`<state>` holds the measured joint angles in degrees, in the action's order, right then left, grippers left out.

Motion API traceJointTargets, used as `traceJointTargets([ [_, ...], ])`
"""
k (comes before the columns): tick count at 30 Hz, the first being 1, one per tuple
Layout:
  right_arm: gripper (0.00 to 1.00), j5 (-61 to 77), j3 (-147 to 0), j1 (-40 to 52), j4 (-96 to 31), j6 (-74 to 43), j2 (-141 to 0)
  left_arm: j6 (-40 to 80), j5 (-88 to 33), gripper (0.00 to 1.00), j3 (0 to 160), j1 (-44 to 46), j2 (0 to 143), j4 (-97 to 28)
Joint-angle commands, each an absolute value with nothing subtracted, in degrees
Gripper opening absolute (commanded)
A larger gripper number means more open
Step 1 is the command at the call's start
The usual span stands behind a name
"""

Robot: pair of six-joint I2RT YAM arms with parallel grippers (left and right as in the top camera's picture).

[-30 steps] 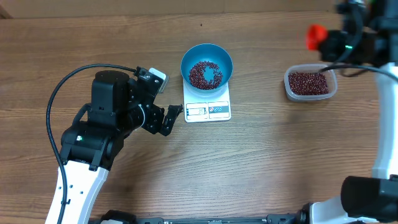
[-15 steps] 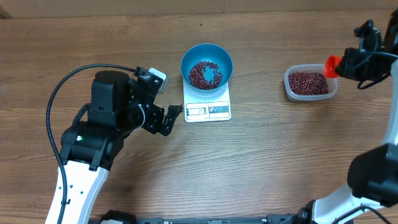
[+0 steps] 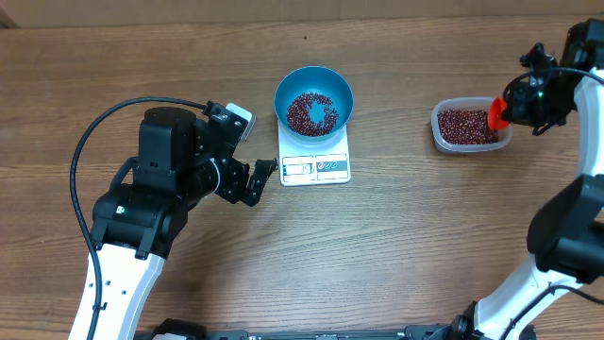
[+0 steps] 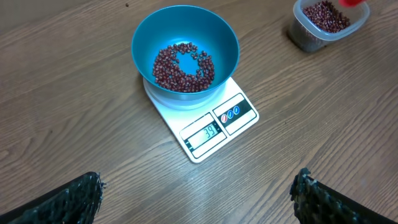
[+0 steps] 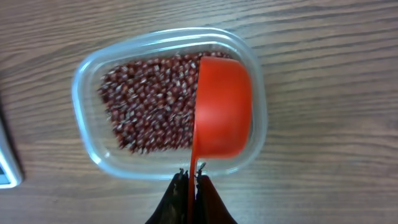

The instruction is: Scoop item into bowl and weigh 150g on scale

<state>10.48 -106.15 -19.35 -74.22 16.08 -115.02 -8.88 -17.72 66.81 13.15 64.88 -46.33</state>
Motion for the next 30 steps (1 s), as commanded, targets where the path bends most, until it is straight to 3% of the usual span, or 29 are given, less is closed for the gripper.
traceJointTargets([
  [1, 0.04, 10.2, -106.1, -18.9, -73.1, 16.8, -117.1, -7.9, -17.5, 1.00, 67.9, 13.5, 64.5, -46.3],
  [30, 0.04, 21.2, -106.1, -16.5, -76.6, 20.1, -123.7, -7.9, -17.5, 0.99, 67.9, 13.5, 64.5, -46.3],
])
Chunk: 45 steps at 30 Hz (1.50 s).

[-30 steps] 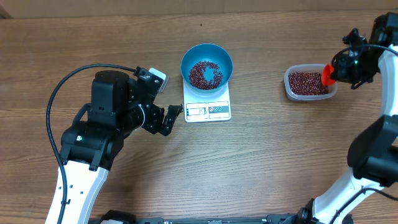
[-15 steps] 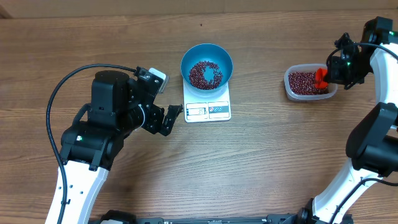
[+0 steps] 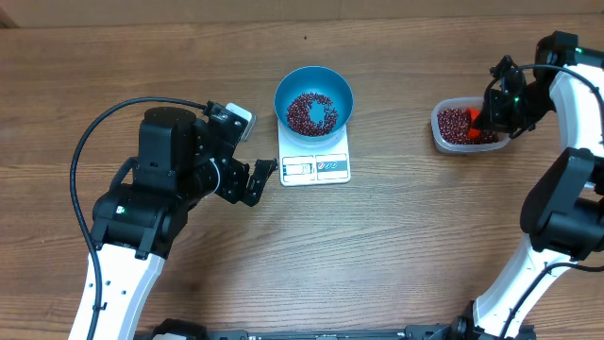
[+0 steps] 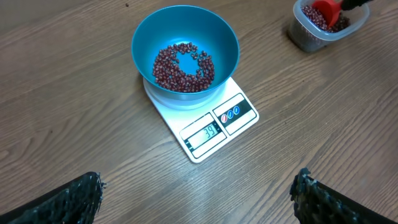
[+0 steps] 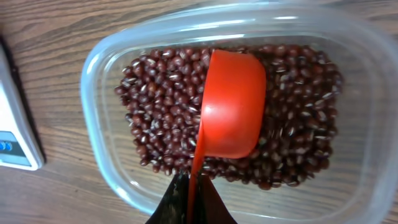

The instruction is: Scoop item into bowl and weigh 150g on scale

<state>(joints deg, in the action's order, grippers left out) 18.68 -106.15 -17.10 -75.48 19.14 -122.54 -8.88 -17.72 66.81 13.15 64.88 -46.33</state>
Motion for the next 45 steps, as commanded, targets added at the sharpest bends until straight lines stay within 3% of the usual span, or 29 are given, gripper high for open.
traceJointTargets([
  [1, 0.04, 21.6, -106.1, -16.5, -76.9, 20.1, -123.7, -7.9, -17.5, 1.00, 67.9, 13.5, 64.5, -46.3],
  [19, 0.04, 40.0, -99.9, -22.0, -75.0, 21.1, -123.7, -7.9, -17.5, 1.00, 67.9, 13.5, 64.5, -46.3],
  [30, 0.04, 55.0, -98.7, -30.7, -76.2, 21.1, -123.7, -7.9, -17.5, 1.00, 67.9, 13.5, 64.5, -46.3],
  [45, 0.04, 60.8, -98.6, -36.3, -78.5, 21.5, -123.7, -7.9, -17.5, 1.00, 67.9, 13.5, 64.5, -46.3],
])
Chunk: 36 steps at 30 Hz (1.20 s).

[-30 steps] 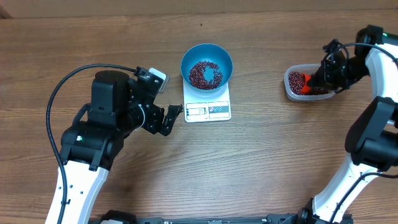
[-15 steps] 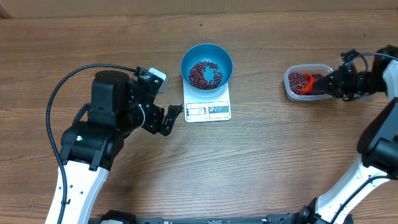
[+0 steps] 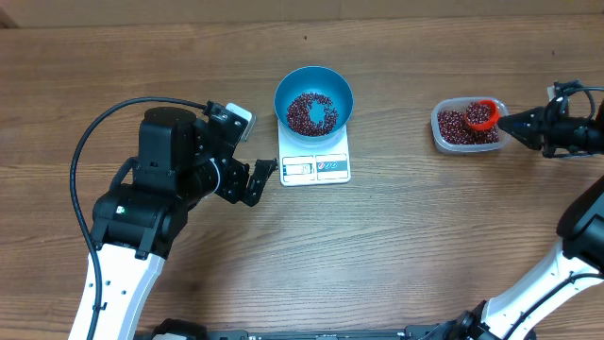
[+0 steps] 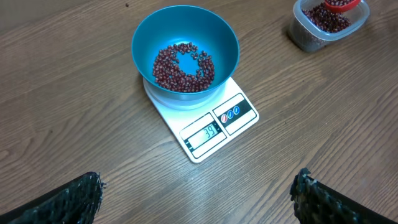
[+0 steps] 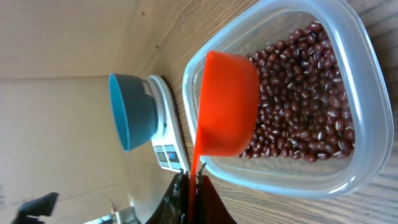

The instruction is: Scoop item into bowl and weigh 150g on scale

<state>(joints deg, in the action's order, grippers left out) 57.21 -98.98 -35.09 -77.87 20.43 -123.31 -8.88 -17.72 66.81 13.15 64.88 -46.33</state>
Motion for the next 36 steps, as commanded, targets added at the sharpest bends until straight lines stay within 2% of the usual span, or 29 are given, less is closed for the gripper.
traceJointTargets([
  [1, 0.04, 61.3, -98.6, -36.5, -78.9, 21.8, -123.7, -7.9, -17.5, 1.00, 67.9, 13.5, 64.5, -46.3],
  [16, 0.04, 73.2, -98.6, -39.2, -93.1, 39.6, -123.7, -7.9, -17.5, 1.00, 67.9, 13.5, 64.5, -46.3],
  [28, 0.04, 82.3, -98.6, -36.6, -95.2, 39.6, -123.7, -7.9, -17.5, 1.00, 67.9, 13.5, 64.5, -46.3],
  [36, 0.04, 86.8, -98.6, -29.3, -95.5, 39.5, -123.7, -7.9, -17.5, 1.00, 67.9, 13.5, 64.5, -46.3],
])
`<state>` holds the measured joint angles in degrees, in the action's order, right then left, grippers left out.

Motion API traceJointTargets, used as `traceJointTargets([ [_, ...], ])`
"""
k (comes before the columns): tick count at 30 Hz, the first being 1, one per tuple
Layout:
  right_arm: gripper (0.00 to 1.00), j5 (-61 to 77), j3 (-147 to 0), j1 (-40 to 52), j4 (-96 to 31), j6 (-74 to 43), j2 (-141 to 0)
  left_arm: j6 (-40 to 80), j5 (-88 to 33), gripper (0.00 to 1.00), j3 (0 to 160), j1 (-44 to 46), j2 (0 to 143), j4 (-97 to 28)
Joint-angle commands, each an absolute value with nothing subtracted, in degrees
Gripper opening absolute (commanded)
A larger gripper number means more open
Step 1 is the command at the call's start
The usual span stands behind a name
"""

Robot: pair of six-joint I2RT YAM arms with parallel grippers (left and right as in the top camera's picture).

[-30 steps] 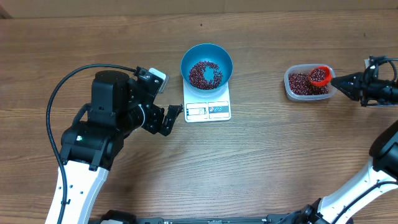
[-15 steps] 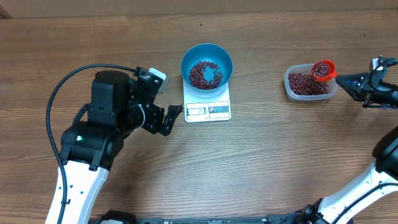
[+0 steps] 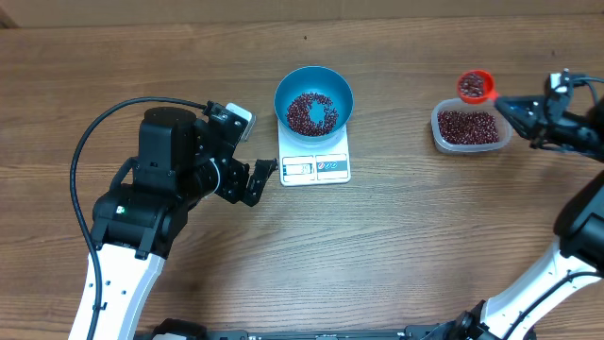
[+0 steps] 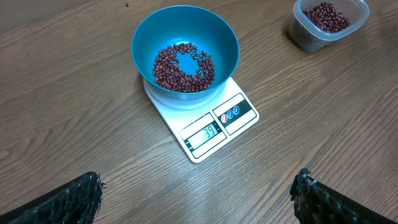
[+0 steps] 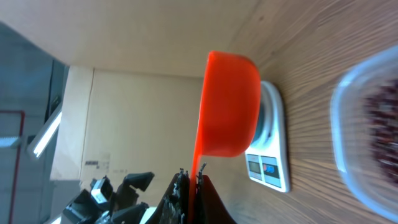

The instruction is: Scoop item into bowl and weigh 150g on scale

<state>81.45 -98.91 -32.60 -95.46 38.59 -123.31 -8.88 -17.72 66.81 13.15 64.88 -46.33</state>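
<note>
A blue bowl (image 3: 314, 99) holding a thin layer of red beans stands on the white scale (image 3: 315, 162), whose display (image 4: 205, 132) reads 39. At the right a clear tub (image 3: 467, 127) holds more red beans. My right gripper (image 3: 511, 103) is shut on the handle of the red scoop (image 3: 475, 85), which carries beans and hangs just beyond the tub's far left edge. In the right wrist view the scoop (image 5: 227, 106) shows only its underside. My left gripper (image 3: 261, 179) stands open, left of the scale, with nothing between its fingers (image 4: 78, 196).
The wooden table (image 3: 396, 246) stretches bare in front of the scale. The left arm's black cable (image 3: 104, 123) loops over the table's left side. The tub also appears at the top right of the left wrist view (image 4: 326, 22).
My right gripper has lifted the bean-filled scoop out of the tub; it now hangs above the table just past the tub's far edge. The left arm and the scale reading are unchanged.
The empty scoop first hung over the tub's right end in my right gripper. Then it was down among the beans. Then it sat level and filled over the tub, and now it is clear of the tub. The scale has read 39 throughout.
</note>
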Motion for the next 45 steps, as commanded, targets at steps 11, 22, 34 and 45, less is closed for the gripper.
traceJointTargets([
  [11, 0.04, 89.9, -98.7, -17.5, -95.1, 38.8, -123.7, -7.9, -17.5, 1.00, 67.9, 13.5, 64.5, -46.3],
  [22, 0.04, 89.9, -98.7, -7.5, -91.8, 38.7, -123.7, -7.9, -17.5, 0.99, 67.9, 13.5, 64.5, -46.3],
  [34, 0.04, 82.4, -99.2, -0.8, -63.1, 6.7, -123.7, -7.9, -17.5, 1.00, 67.9, 13.5, 64.5, -46.3],
  [45, 0.04, 59.2, -106.1, 5.0, -56.7, -6.0, -123.7, -7.9, -17.5, 1.00, 67.9, 13.5, 64.5, -46.3],
])
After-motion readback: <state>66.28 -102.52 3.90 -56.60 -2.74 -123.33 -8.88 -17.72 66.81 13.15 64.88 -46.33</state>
